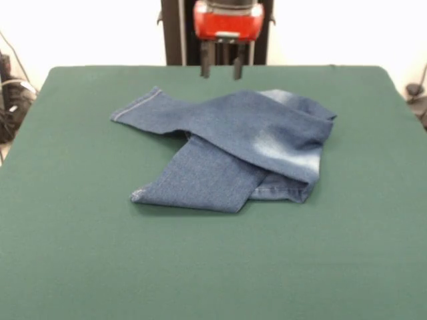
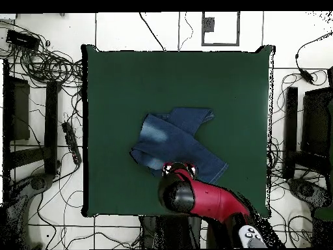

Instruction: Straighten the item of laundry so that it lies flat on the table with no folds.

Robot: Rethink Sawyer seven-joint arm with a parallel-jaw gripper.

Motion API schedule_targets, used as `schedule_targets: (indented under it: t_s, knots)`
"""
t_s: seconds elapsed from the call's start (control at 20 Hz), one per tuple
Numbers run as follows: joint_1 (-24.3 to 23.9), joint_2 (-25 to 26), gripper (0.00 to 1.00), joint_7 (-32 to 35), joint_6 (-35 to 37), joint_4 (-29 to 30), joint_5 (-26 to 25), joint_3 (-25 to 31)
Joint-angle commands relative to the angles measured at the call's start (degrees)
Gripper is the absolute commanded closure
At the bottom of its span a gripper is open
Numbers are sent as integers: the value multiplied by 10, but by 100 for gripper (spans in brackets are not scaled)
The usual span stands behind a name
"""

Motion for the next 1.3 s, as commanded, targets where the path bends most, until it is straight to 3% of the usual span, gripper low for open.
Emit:
schedule_targets:
  t_s: [0.05, 0.45, 0.8, 1.05, 1.3]
  knots:
    - [-26, 49, 0, 45, -26, -57, -34, 47]
    - [-86, 18, 0, 38, 22, -52, -51, 86]
    - [-82, -8, 0, 24, 100, -107, -30, 88]
    - [-89, 7, 0, 12, 137, -147, -26, 103]
    - [-106, 41, 0, 26, 110, -157, -33, 115]
